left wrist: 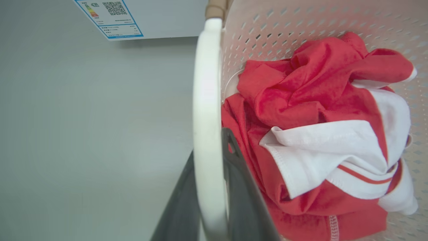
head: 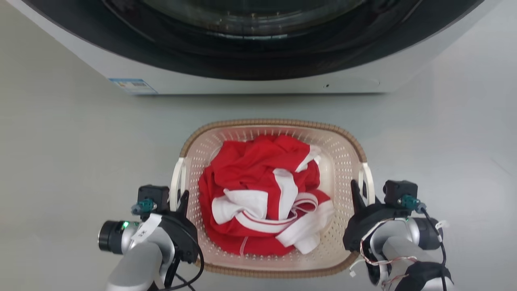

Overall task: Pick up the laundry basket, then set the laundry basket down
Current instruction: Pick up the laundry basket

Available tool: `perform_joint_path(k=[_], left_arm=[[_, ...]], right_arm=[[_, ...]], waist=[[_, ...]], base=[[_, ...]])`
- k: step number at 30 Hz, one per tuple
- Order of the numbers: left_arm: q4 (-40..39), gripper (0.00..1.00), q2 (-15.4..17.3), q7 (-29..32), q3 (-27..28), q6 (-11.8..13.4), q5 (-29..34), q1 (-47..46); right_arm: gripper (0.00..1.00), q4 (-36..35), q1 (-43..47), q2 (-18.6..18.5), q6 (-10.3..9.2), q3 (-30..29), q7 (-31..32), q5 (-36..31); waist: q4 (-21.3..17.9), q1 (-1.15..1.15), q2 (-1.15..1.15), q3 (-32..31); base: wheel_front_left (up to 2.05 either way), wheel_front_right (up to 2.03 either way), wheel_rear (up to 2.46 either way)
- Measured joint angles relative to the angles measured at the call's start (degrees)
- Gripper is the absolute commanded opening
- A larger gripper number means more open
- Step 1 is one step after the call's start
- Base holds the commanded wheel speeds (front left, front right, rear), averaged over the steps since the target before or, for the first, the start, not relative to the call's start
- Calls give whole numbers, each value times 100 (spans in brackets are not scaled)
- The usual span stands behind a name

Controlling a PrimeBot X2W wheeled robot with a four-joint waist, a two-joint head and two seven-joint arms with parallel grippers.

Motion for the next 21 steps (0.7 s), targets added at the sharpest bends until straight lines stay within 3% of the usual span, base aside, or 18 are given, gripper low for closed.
perform_joint_path(k=[21], left_arm=[[254,0,12,403,-435,-51,-411,1385]], right_arm=[[0,78,1307,34,-5,957,360,1111]], waist=[[-62,0,0,-1806]], base=[[0,0,0]])
